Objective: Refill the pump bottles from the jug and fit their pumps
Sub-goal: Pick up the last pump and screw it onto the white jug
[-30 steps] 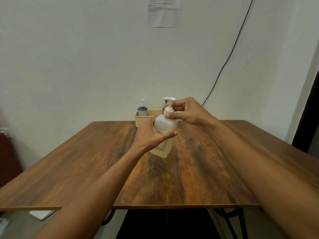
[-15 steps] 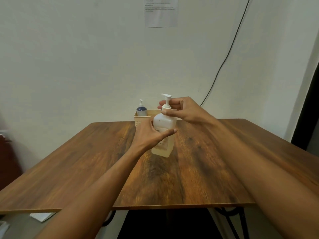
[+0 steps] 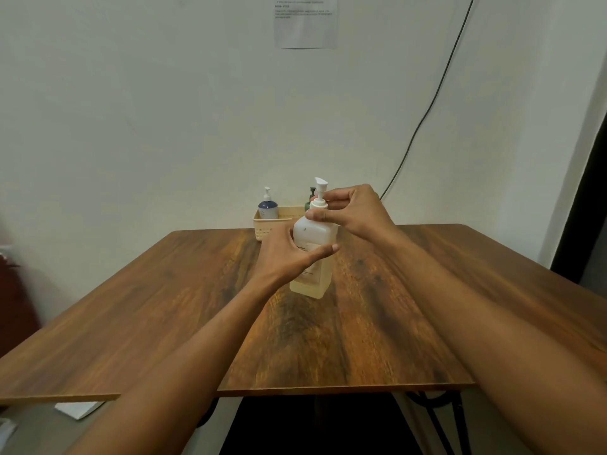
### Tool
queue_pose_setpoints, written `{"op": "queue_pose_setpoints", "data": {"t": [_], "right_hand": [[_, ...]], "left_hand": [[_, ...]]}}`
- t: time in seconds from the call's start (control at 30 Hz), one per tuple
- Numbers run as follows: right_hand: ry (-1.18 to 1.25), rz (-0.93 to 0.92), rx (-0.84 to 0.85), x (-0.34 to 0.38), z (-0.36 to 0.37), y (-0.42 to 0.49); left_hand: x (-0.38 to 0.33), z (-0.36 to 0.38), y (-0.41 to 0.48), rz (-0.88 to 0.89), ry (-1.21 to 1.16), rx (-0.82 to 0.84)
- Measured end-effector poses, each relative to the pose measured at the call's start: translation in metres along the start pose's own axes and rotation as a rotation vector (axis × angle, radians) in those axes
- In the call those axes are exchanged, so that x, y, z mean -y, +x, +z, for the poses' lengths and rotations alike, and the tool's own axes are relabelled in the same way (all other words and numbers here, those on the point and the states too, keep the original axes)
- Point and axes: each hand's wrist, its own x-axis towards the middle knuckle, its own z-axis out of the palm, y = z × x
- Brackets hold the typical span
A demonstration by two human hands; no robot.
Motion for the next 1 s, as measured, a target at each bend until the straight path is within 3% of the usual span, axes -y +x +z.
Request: {"op": "queue_pose_setpoints", "data": {"t": [0.3, 0.47, 0.63, 1.0], "right_hand": [[0.125, -0.043, 0.037, -0.011, 0.007, -0.004], [0.387, 0.116, 0.075, -0.023, -0.002, -0.01], [0.308, 0.141, 0.187, -0.034, 0.003, -0.015], [0.282, 0.139, 0.16, -0.038, 0.001, -0.014]], "left_hand": [[-0.001, -0.001, 0.008, -0.001, -0.071, -0.01], [0.0, -0.006, 0.017, -0.015, -0.112, -0.025], [0.002, 0.0, 0.023, 0.002, -0.102, -0.016], [0.002, 0.007, 0.023, 0.006, -0.134, 0.001]]}}
